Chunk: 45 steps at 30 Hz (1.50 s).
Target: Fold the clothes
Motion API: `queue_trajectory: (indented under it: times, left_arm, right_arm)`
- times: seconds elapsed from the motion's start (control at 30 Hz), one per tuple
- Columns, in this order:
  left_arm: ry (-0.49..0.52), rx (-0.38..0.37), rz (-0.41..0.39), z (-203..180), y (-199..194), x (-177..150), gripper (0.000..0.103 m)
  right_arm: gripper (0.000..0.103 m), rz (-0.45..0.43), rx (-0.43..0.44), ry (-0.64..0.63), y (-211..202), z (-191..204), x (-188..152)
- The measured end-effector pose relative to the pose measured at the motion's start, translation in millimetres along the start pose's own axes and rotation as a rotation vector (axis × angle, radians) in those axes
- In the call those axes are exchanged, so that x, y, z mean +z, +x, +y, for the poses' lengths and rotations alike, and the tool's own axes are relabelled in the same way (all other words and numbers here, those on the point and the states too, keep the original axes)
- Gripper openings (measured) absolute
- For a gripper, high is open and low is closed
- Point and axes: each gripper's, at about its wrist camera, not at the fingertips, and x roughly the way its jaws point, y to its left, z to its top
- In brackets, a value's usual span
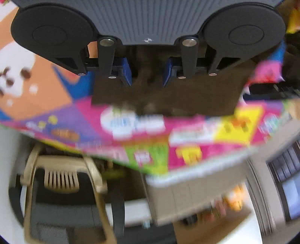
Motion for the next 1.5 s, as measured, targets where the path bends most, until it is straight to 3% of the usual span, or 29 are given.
queue_trajectory:
  times: [0.1,0.2,0.3,0.37,0.47,0.6,0.7,0.77,0.8,0.83,0.87,0.9,1.0,1.13,1.27,1.47,1.5]
  left_arm:
    - [-0.037,0.088,0.078,10.6,22.7,-8.9,0.097]
    - [-0.091,0.040,-0.010,24.4,2.1,-3.7,0.097]
    - [-0.181,0.096,-0.107,48.8,-16.4,12.4,0.097]
    - [-0.250,0.147,-0.110,69.0,-18.9,17.7,0.095]
    - [-0.347,0.161,-0.064,92.6,-10.0,16.0,0.090]
    - [-0.440,0.069,-0.025,106.7,9.9,10.0,0.093]
    - [-0.452,0.007,-0.034,104.8,21.8,8.3,0.095]
    - [-0.464,-0.008,-0.045,102.6,26.4,8.9,0.092]
    - [-0.474,-0.017,-0.044,102.2,28.4,9.3,0.072]
    - [-0.480,-0.020,-0.031,101.3,30.7,10.3,0.046]
    - [-0.478,-0.020,-0.023,99.7,31.6,11.6,0.039]
    - [-0.452,-0.014,-0.028,95.5,27.9,14.2,0.025]
    - [-0.335,-0.024,-0.071,73.0,0.0,21.4,0.016]
    - [-0.194,-0.090,-0.126,31.7,-63.9,12.3,0.015]
    - [-0.082,-0.120,-0.122,1.0,-118.3,-23.9,0.019]
    - [-0.012,-0.142,-0.036,-2.8,-164.9,-92.7,0.042]
    - [-0.012,-0.145,-0.021,0.1,-171.8,-104.7,0.050]
  right_arm:
    - [0.037,0.009,-0.012,-0.035,2.5,3.0,-0.4]
    - [0.044,-0.073,0.003,-0.023,-18.4,-5.9,15.4]
    - [0.046,-0.111,-0.057,0.093,-15.4,-35.3,33.4]
    - [0.046,-0.090,-0.076,0.197,-1.9,-54.0,39.9]
    - [0.046,-0.046,-0.080,0.295,24.4,-70.7,37.4]
    - [0.048,-0.021,-0.035,0.341,44.6,-66.6,36.8]
    - [0.048,0.000,-0.029,0.272,49.9,-49.5,39.1]
    - [0.029,0.010,-0.027,0.219,50.9,-41.8,39.7]
    - [0.015,0.010,-0.017,0.210,49.9,-40.1,39.7]
    - [0.014,-0.005,-0.004,0.210,44.3,-39.4,40.0]
    - [0.014,-0.030,0.006,0.205,35.6,-38.7,40.5]
    - [0.013,-0.057,0.016,0.196,24.6,-37.2,41.1]
    - [0.011,-0.128,0.074,0.158,-25.5,-30.0,39.0]
    - [0.010,-0.210,0.125,0.060,-107.3,-12.3,15.4]
    - [0.010,-0.227,0.135,-0.035,-167.1,6.6,-35.3]
    - [0.013,-0.140,0.045,-0.146,-193.8,20.4,-120.3]
    - [0.013,-0.123,0.027,-0.157,-195.1,20.5,-133.7]
